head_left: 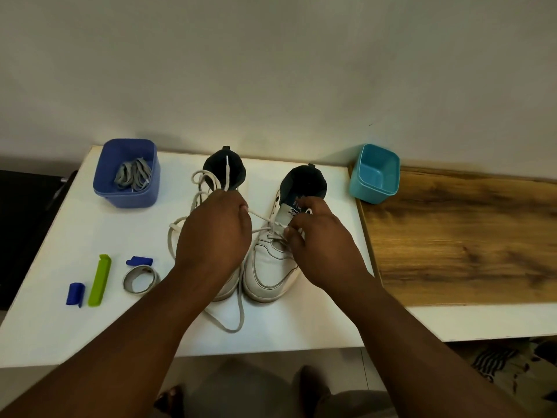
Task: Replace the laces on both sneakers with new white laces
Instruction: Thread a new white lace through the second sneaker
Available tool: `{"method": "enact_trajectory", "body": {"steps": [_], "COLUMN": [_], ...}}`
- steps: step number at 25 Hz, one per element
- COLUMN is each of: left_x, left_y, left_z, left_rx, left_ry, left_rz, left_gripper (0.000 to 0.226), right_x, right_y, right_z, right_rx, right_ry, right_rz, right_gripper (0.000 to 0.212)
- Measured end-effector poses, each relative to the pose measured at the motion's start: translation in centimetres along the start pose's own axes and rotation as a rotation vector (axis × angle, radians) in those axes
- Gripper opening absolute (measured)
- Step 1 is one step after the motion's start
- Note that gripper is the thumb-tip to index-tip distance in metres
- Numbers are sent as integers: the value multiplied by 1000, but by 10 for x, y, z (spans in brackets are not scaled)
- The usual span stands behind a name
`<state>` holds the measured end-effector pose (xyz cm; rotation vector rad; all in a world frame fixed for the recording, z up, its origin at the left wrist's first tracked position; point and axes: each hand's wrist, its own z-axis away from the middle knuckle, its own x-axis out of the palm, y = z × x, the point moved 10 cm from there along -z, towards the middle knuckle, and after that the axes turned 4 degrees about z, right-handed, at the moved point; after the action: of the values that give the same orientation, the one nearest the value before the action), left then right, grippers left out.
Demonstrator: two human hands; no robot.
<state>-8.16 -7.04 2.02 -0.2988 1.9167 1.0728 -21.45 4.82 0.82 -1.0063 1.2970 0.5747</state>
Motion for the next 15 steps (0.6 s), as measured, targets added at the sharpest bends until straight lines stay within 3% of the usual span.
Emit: {"method": "enact_trajectory", "body": {"steps": [5, 9, 12, 15], "left_x": [-8, 9, 25, 11], "left_y": [5, 13, 12, 7], "left_z": [7, 6, 6, 3], "left_rx": [-59, 27, 62, 44], "left_ry": [4, -85, -189, -121], "left_rz": [-25, 27, -8, -45], "left_gripper": [23, 35, 27, 24], "right_x": [-4, 5, 8, 1], "right_y": [-6, -7, -9, -7], "right_z": [1, 4, 6, 4], "right_rx": [-23, -58, -55, -21], "right_ry": [59, -54, -92, -71], "right_rz": [66, 85, 95, 80], "right_gripper": [34, 33, 39, 40]}}
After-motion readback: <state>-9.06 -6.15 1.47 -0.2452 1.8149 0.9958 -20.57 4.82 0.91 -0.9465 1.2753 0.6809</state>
